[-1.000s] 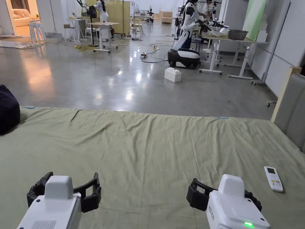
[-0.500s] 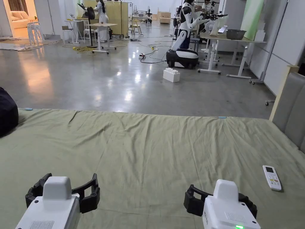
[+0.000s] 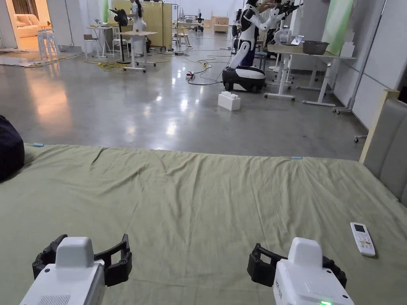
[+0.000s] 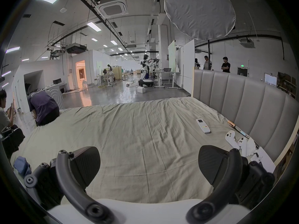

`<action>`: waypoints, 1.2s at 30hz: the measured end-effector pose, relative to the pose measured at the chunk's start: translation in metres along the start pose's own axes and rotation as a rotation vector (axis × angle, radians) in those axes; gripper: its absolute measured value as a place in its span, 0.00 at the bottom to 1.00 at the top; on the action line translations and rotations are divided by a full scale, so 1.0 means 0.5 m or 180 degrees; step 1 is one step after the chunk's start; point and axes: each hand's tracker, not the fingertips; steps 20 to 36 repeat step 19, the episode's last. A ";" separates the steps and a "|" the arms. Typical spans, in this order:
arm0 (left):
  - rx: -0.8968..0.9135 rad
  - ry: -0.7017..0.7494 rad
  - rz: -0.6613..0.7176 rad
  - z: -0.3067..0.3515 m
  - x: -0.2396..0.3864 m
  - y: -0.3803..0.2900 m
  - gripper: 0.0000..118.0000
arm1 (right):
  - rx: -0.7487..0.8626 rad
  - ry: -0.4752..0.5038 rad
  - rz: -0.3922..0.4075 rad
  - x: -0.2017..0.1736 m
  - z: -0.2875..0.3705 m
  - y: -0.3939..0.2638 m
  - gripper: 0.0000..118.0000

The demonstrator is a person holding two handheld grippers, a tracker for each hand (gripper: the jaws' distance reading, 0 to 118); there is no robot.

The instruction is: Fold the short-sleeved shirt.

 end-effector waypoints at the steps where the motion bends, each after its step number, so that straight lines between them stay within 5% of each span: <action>1: 0.0001 -0.0003 0.0003 0.000 0.000 0.000 0.90 | -0.0020 0.0012 -0.0030 0.003 0.000 0.002 1.00; 13: -0.0024 -0.0027 0.0022 -0.004 0.000 0.000 0.90 | -0.0008 0.0198 -0.0201 0.019 0.005 0.000 1.00; 36: -0.0030 -0.0039 0.0034 -0.006 0.000 0.002 0.90 | 0.0053 0.0147 -0.0139 0.016 0.005 0.001 1.00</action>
